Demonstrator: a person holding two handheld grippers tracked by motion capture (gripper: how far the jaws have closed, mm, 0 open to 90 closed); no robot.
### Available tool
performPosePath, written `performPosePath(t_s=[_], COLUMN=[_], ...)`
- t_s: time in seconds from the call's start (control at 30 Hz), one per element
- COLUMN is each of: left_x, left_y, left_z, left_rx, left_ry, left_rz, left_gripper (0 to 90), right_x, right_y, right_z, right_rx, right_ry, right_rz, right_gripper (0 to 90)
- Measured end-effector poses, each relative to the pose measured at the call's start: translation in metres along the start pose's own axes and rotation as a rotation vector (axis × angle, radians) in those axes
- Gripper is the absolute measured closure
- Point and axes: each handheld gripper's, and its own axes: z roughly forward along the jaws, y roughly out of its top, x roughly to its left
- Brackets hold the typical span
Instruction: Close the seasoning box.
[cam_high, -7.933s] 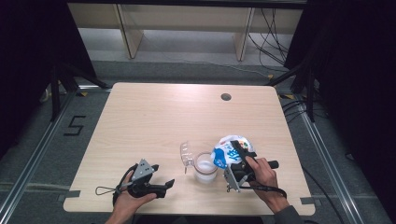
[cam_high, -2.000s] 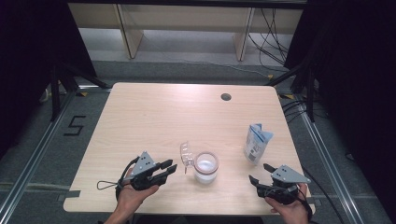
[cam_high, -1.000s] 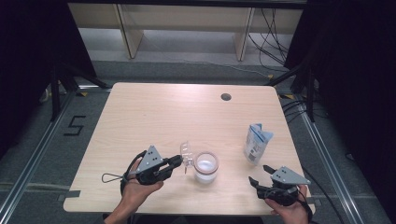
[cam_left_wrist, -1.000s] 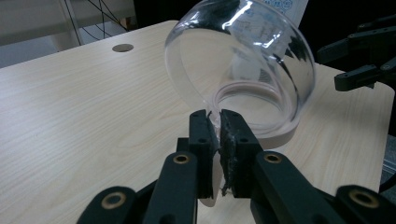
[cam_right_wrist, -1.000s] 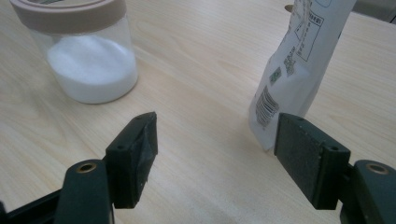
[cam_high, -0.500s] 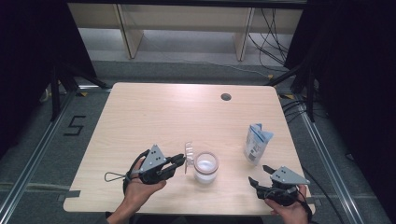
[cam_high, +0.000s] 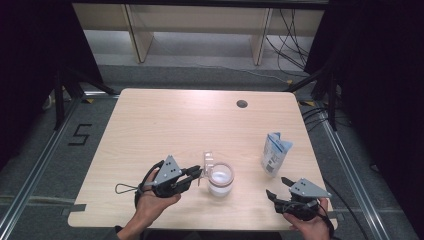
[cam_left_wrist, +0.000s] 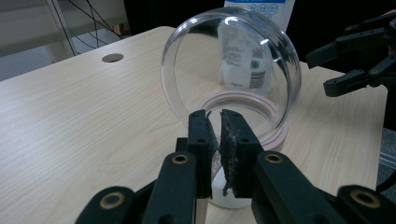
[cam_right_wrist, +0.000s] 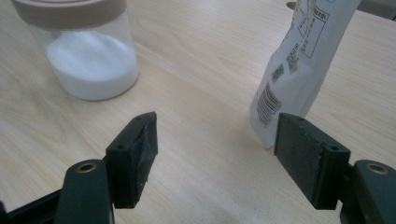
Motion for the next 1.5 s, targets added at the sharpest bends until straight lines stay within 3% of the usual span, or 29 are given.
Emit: performPosePath(t_s=[0.47, 0.63, 0.8, 0.83, 0.87, 1.0, 1.2, 1.33, 1.5], left_x=[-0.006, -0.006, -0.006, -0.006, -0.006, -0.007, -0.004, -0.003, -0.004], left_y=[0.002, 0.003, 0.002, 0.002, 0.002, 0.000, -0.007, -0.013, -0.018], left_z=[0.007, 0.005, 0.002, 0.002, 0.001, -0.004, -0.011, -0.013, -0.014], left_rx=[-0.004, 0.008, 0.017, 0.019, 0.022, 0.027, 0.045, 0.056, 0.067], left_ry=[-0.027, -0.037, -0.063, -0.075, -0.082, -0.075, -0.050, -0.059, -0.064], left_rz=[0.004, -0.011, -0.040, -0.048, -0.054, -0.069, -0.080, -0.107, -0.109], left_gripper=[80.6, 74.2, 55.8, 52.4, 52.4, 40.6, 32.4, 29.4, 26.4], right_x=[-0.001, 0.000, -0.001, 0.000, 0.000, -0.001, 0.000, 0.000, 0.000], right_y=[0.000, 0.000, 0.000, -0.001, -0.001, 0.000, 0.000, 0.000, 0.000], right_z=[0.000, 0.000, 0.001, 0.001, 0.001, 0.001, 0.001, 0.001, 0.001], right_rx=[0.003, 0.008, 0.003, 0.006, 0.006, 0.001, -0.003, -0.003, -0.004], right_ry=[-0.004, -0.003, 0.007, 0.005, 0.005, 0.010, 0.010, 0.009, 0.008], right_rz=[-0.003, 0.002, -0.012, 0.003, 0.003, -0.011, -0.009, -0.007, -0.005], right_gripper=[31.4, 31.4, 31.3, 31.3, 31.3, 31.3, 31.1, 30.8, 30.1])
